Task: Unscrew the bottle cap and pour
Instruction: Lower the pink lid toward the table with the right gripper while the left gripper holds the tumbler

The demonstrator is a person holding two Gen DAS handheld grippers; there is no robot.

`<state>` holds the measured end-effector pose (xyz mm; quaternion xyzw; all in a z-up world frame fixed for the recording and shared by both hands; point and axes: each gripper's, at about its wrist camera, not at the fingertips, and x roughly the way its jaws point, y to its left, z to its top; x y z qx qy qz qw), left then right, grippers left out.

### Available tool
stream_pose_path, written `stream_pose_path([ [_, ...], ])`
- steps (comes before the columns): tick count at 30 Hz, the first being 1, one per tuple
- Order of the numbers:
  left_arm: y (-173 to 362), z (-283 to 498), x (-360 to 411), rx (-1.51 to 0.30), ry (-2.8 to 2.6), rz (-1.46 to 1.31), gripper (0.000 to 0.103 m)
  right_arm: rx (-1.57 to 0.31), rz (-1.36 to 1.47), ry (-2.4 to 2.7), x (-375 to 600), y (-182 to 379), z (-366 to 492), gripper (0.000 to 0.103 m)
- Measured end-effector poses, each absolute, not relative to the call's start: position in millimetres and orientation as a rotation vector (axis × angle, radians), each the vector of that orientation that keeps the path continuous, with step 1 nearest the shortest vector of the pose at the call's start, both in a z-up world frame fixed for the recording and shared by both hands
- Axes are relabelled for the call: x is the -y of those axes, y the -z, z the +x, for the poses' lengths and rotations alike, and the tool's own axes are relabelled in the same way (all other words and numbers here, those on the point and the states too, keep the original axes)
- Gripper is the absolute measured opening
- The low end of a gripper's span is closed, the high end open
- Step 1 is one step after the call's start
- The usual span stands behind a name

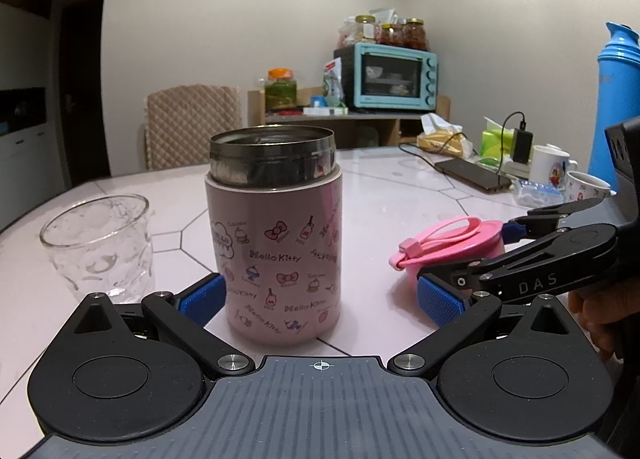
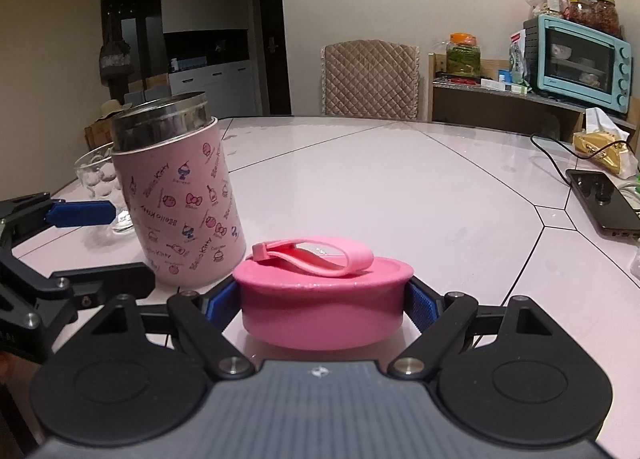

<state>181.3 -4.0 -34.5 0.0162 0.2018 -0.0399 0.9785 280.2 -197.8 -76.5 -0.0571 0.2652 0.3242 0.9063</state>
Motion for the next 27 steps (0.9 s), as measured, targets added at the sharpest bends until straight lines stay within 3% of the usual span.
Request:
stream_pose_path([
  [27, 35.6, 178.6, 1.2, -0.42, 0.119, 0.04, 0.103, -0.58, -0.148, -0.697, 200.3, 77.6, 279.0, 0.086],
])
